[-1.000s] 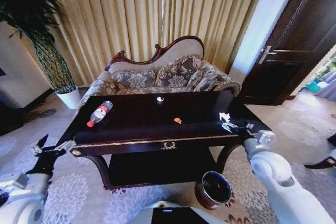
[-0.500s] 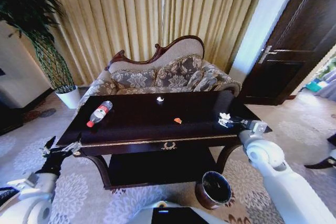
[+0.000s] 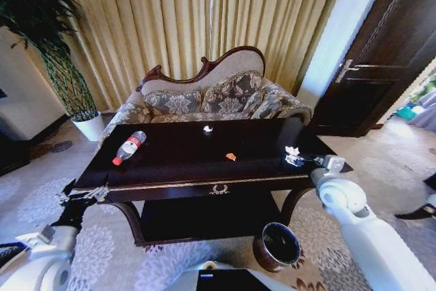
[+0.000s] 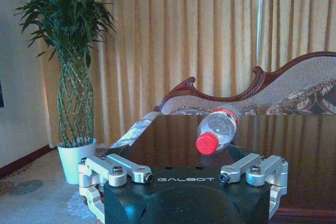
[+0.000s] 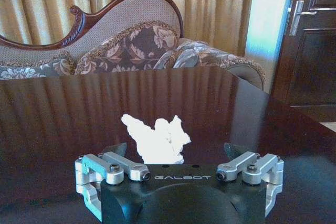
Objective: Move to the front of the table and place the trash on the table into the trash bin.
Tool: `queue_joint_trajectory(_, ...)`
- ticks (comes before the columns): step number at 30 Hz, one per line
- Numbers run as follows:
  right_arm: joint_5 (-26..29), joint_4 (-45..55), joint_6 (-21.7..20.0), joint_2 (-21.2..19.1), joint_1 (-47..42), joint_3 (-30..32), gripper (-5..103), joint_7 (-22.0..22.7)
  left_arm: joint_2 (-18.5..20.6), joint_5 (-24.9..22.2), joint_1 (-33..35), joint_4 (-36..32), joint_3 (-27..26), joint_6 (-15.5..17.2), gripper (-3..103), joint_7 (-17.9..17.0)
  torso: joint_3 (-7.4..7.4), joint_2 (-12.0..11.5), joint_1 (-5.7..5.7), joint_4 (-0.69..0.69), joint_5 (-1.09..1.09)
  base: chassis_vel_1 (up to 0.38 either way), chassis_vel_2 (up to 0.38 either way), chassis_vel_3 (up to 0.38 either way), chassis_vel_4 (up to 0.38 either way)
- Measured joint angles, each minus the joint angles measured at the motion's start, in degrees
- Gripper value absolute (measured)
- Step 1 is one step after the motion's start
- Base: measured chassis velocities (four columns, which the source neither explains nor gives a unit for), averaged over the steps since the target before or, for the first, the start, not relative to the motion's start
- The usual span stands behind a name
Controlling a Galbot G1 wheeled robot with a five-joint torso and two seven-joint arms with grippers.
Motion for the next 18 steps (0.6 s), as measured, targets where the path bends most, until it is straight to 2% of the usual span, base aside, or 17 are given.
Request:
queue_joint_trajectory(4,0.08,-0.10,0.25,-0.02,0.07,-0.29,101,-0.02,-0.18,0.06,0.08,-0.17,0.02,0.12,100,0.06,0.00,0.00,0.00,0.00,0.00,0.000,0.000,0.000,0.000)
queue_joint_trajectory(6,0.11,-0.11,0.55,-0.03,0.08,-0.46,97,-0.07,-0.18,0.06,0.14,-0.18,-0.07,0.12,100,0.08,0.00,0.00,0.00,0.00,-0.01,0.000,0.000,0.000,0.000)
queue_joint_trajectory(8,0.11,-0.11,0.66,-0.03,0.06,-0.46,97,-0.11,-0.18,0.06,0.25,-0.19,-0.11,0.12,100,0.10,0.00,0.00,0.00,0.00,0.00,0.000,0.000,0.000,0.000)
queue_joint_trajectory(10,0.10,-0.11,0.92,0.01,-0.14,-0.40,87,-0.26,-0.32,0.06,0.58,-0.42,-0.12,0.11,100,0.19,0.00,0.00,0.00,0.00,0.00,0.000,0.000,0.000,0.000)
queue_joint_trajectory(11,0.10,-0.11,0.92,0.01,-0.14,-0.40,87,-0.26,-0.32,0.06,0.58,-0.42,-0.12,0.11,100,0.19,0.00,0.00,0.00,0.00,0.00,0.000,0.000,0.000,0.000)
queue_joint_trajectory(14,-0.03,-0.12,1.29,0.04,-0.47,-0.18,71,-0.48,-0.48,0.06,0.77,-0.58,-0.08,0.08,100,0.35,0.00,0.00,0.00,0.00,0.00,0.000,0.000,0.000,0.000)
queue_joint_trajectory(15,-0.03,-0.12,1.29,0.04,-0.47,-0.18,71,-0.48,-0.48,0.06,0.77,-0.58,-0.08,0.08,100,0.35,0.00,0.00,0.00,0.00,0.00,0.000,0.000,0.000,0.000)
queue_joint_trajectory(18,-0.14,0.01,1.43,0.05,-0.83,-0.04,54,-0.64,-0.51,0.05,0.71,-0.63,-0.03,0.03,100,0.44,0.00,0.00,0.00,0.00,0.00,0.000,0.000,0.000,0.000)
